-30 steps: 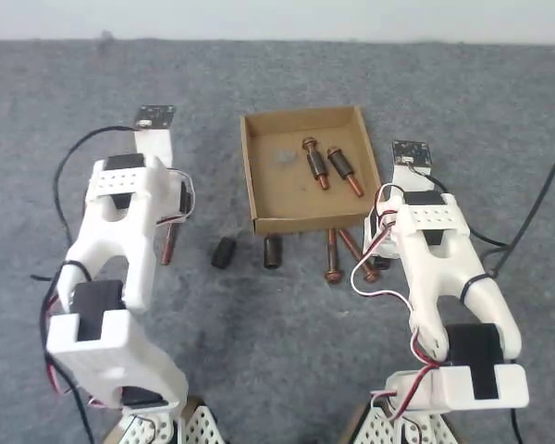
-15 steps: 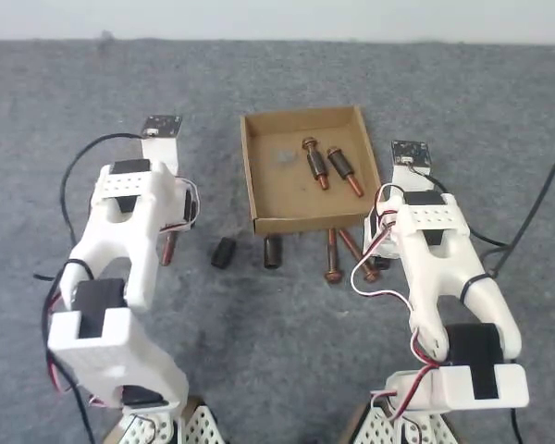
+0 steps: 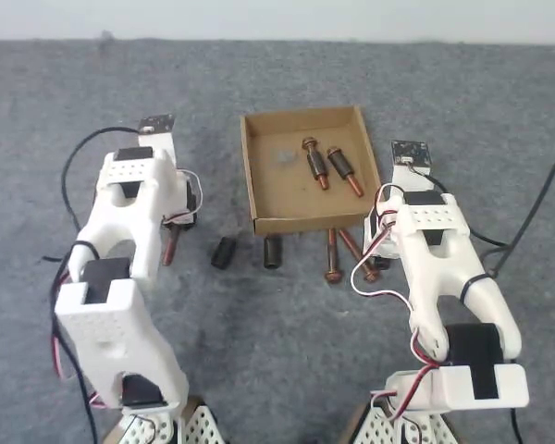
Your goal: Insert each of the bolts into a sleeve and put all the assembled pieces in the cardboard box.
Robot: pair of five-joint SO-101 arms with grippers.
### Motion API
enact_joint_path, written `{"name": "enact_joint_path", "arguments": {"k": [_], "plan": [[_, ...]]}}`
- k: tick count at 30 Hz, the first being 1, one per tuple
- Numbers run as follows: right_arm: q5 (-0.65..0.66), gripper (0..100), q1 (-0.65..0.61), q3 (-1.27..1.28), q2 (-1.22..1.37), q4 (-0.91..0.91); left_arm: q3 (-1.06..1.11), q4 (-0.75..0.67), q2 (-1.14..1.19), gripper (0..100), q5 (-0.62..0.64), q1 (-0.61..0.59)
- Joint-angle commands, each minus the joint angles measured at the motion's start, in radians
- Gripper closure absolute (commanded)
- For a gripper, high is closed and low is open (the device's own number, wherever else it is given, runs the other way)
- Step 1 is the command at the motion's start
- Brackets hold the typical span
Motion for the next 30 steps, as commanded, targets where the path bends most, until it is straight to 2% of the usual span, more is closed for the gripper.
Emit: {"name": "enact_joint_path", "arguments": {"k": [1,2,7,18,22,30], "plan": [[0.017,99.2,-0.004,-0.005,-0.033,-0.015,-0.045,-0.021,0.0,96,0.005,0.011],[0.017,99.2,-0.004,-0.005,-0.033,-0.015,-0.035,-0.041,-0.008,99,0.005,0.011],[0.017,99.2,-0.004,-0.005,-0.033,-0.015,0.081,-0.149,-0.109,99,0.003,0.011],[0.017,99.2,0.008,-0.008,-0.044,-0.004,0.549,-0.574,-0.493,99,0.011,0.029],[0.015,99.2,0.022,-0.02,-0.062,-0.005,0.615,-0.635,-0.529,99,0.011,0.054],[0.014,99.2,0.019,-0.026,-0.263,0.094,0.611,-0.638,-0.522,99,0.011,0.052]]}}
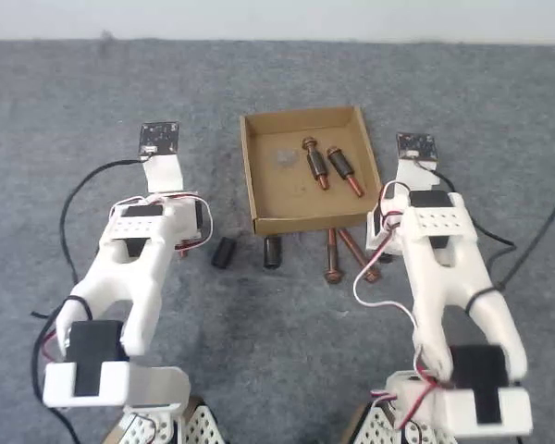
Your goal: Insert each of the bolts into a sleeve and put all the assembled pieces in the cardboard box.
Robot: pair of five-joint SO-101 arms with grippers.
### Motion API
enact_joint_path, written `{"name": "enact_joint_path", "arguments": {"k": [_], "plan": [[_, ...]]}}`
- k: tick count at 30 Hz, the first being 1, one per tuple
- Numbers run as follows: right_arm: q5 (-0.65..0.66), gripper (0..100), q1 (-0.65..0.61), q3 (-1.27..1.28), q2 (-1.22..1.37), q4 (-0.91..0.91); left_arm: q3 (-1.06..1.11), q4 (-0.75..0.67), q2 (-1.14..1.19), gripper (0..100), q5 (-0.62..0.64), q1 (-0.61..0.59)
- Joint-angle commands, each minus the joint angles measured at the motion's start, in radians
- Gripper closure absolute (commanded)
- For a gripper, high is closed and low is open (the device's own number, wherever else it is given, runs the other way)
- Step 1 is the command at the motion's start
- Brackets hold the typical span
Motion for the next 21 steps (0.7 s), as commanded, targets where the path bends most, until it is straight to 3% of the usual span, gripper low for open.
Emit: {"name": "enact_joint_path", "arguments": {"k": [1,9,15,21], "plan": [[0.015,99.2,0.013,-0.025,-0.163,0.039,-0.01,-0.025,-0.066,99,0.005,0.003],[0.017,99.2,-0.01,0.02,-0.252,-0.076,-0.01,-0.025,-0.066,99,0.005,0.0],[0.017,99.2,-0.104,0.199,-0.229,-0.41,-0.01,-0.025,-0.066,99,0.005,-0.002],[0.017,99.2,-0.117,0.318,-0.219,-0.828,-0.008,-0.025,-0.066,99,0.005,-0.002]]}}
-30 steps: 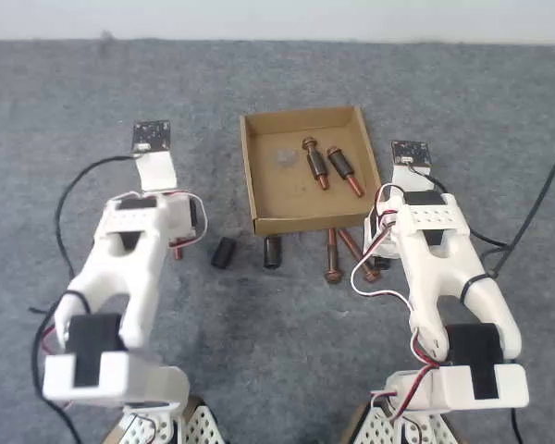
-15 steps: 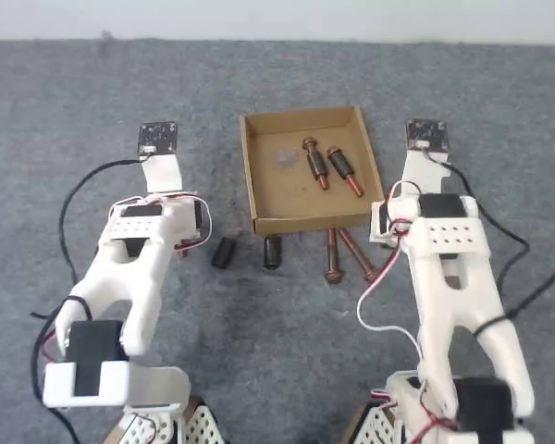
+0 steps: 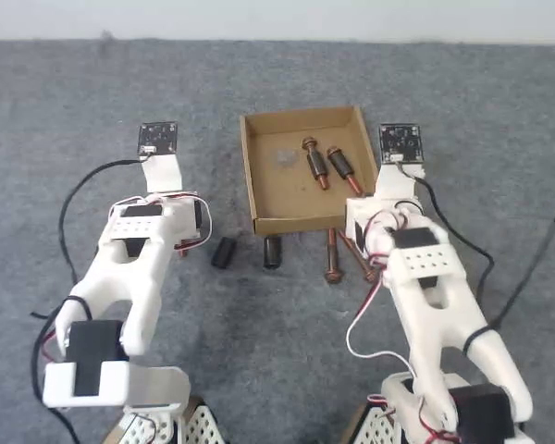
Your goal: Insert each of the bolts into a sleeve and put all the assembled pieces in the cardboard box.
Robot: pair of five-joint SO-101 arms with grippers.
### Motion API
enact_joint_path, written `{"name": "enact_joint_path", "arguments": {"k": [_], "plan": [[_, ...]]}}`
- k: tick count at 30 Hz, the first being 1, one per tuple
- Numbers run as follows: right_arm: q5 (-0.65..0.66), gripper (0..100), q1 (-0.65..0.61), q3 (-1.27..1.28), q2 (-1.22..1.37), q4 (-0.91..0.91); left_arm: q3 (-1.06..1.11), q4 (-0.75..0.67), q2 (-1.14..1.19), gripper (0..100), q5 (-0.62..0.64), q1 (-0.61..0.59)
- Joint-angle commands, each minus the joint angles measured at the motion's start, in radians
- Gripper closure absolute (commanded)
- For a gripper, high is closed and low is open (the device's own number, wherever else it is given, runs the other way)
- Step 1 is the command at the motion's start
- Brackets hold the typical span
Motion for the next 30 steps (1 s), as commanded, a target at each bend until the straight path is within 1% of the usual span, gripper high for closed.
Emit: {"name": "enact_joint_path", "arguments": {"k": [1,4,8,11,13,15,19,22,24,26,28,30], "plan": [[0.017,99.2,-0.013,0.029,-0.013,-0.282,-0.008,-0.021,-0.066,99,0.005,0.002],[0.017,99.2,-0.042,0.086,-0.013,-0.469,-0.008,-0.021,-0.066,99,0.005,0.002],[0.008,99.2,-0.13,0.137,-0.013,-0.647,-0.008,-0.021,-0.066,99,0.005,0.002],[0.008,99.2,-0.188,0.181,-0.013,-0.829,-0.008,-0.021,-0.066,99,0.005,0.002],[0.008,99.2,-0.211,0.212,-0.012,-0.964,-0.008,-0.021,-0.066,99,0.005,0.002],[0.009,99.2,-0.228,0.23,0.001,-1.059,-0.008,-0.021,-0.066,99,0.005,0.002],[0.015,99.2,-0.243,0.23,0.117,-1.208,-0.008,-0.021,-0.066,99,0.005,0.002],[0.02,99.2,-0.245,0.23,0.255,-1.379,-0.008,-0.021,-0.066,99,0.005,0.002],[0.074,99.2,-0.246,0.23,0.355,-1.526,-0.008,-0.021,-0.066,99,0.002,0.002],[0.186,99.2,-0.248,0.235,0.452,-1.675,-0.008,-0.021,-0.066,99,0.002,0.002],[0.279,99.2,-0.249,0.236,0.538,-1.793,-0.008,-0.021,-0.066,99,0.002,0.002],[0.328,99.2,-0.249,0.238,0.618,-1.893,-0.008,-0.021,-0.066,99,0.002,0.002]]}}
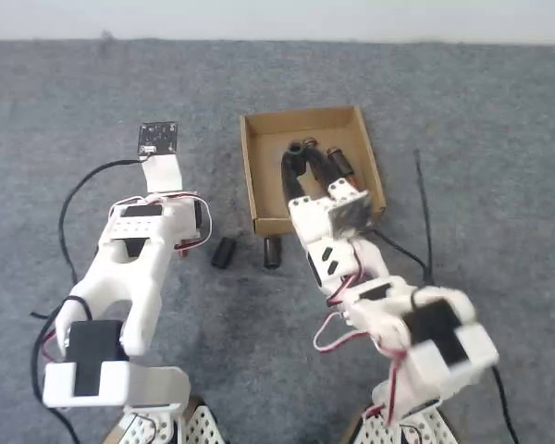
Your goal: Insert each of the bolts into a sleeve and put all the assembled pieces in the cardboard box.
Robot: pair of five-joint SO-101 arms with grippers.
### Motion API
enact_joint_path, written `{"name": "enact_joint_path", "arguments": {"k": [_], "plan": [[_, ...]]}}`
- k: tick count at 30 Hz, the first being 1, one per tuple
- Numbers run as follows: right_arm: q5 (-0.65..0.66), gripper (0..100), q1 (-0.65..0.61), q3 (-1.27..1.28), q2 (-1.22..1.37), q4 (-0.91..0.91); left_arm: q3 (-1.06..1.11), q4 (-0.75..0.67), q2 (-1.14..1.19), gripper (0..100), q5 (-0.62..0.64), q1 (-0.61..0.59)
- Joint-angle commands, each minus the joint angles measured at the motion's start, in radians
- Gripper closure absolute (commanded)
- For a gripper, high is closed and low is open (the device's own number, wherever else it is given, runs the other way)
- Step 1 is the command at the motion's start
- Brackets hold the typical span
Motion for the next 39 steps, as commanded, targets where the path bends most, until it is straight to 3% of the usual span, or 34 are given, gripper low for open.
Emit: {"name": "enact_joint_path", "arguments": {"k": [1,9,22,26,33,39], "plan": [[0.103,99.2,-0.002,0.0,0.097,-0.214,-0.008,-0.023,-0.066,99,0.002,0.002],[0.109,99.2,-0.002,0.12,0.166,-0.447,-0.008,-0.025,-0.068,99,0.002,0.002],[0.018,99.2,-0.036,0.239,0.143,-0.46,-0.024,-0.023,-0.087,99,0.006,0.017],[0.015,99.2,-0.042,0.238,0.145,-0.455,-0.016,-0.011,-0.193,99,0.012,0.048],[0.012,99.2,-0.044,0.242,0.147,-0.453,-0.01,0.021,-0.443,99,0.195,0.083],[0.011,99.2,-0.045,0.245,0.147,-0.453,-0.004,0.021,-0.635,99,0.253,0.183]]}}
